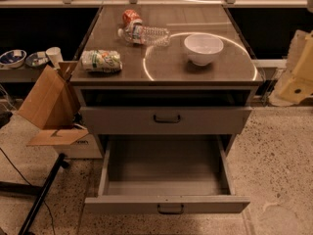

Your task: Close middle drawer

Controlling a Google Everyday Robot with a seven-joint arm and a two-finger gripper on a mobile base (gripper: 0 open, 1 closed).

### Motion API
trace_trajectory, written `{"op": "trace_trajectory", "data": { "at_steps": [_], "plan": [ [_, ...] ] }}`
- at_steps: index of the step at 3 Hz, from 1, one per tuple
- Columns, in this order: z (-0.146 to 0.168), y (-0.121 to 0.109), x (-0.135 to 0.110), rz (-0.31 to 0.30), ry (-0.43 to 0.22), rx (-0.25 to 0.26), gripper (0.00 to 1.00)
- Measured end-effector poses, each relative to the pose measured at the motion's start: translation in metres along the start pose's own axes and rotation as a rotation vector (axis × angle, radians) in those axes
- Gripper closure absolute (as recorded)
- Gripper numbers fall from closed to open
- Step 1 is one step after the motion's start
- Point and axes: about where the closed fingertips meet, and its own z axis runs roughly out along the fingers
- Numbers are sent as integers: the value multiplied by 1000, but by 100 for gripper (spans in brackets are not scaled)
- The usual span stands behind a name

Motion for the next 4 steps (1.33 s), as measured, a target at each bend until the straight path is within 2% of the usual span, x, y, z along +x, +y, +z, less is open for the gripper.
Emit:
{"op": "trace_trajectory", "data": {
  "at_steps": [1, 3, 4],
  "plan": [
    [0, 0, 0, 0, 0, 0, 0],
    [3, 9, -14, -61, -28, -3, 0],
    [39, 24, -14, -68, -62, -41, 0]
  ]
}}
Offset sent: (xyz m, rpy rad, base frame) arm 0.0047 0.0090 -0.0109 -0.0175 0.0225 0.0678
